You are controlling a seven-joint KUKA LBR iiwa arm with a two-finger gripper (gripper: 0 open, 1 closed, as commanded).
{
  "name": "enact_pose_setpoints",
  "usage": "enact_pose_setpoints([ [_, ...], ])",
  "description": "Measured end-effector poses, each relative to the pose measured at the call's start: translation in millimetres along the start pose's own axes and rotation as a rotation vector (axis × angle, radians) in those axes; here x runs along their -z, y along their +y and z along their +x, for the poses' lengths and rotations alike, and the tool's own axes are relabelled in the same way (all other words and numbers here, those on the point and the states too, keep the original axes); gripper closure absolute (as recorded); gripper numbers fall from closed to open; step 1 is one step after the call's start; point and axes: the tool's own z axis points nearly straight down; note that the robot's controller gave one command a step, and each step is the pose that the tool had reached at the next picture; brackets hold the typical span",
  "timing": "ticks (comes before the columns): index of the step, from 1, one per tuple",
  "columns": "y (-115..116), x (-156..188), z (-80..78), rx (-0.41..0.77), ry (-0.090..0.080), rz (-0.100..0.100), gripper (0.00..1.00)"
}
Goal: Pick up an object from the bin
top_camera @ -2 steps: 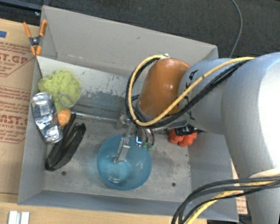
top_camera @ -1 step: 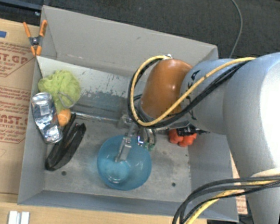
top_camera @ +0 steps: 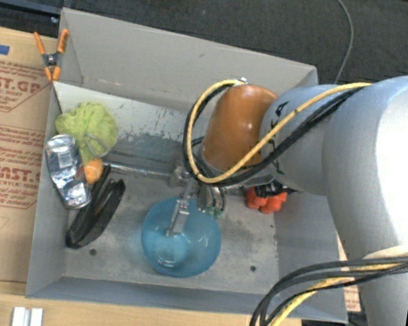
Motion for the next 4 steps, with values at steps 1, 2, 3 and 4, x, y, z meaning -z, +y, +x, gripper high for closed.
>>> enact_pose_setpoints([
  [1,-3,0,-0.4,-0.007,-0.006,-0.002,0.0],
  [2,0,3,-1.7,0.0,-0.002,-0.001,1.0],
  [3,0,3,-1.7,-0.001,-0.002,-0.002,1.0],
  [4,1,22,-0.6,0.0,0.0,-0.002,1.0],
])
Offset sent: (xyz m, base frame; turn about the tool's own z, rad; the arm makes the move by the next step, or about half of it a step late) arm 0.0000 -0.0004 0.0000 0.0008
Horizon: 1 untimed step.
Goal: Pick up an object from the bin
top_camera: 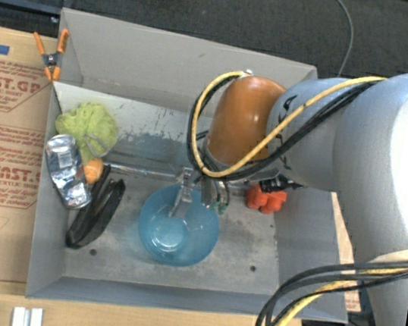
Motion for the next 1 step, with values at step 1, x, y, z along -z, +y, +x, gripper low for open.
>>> enact_pose_setpoints([
  [1,0.4,24.4,-0.1,0.0,-0.001,-0.001,1.0],
])
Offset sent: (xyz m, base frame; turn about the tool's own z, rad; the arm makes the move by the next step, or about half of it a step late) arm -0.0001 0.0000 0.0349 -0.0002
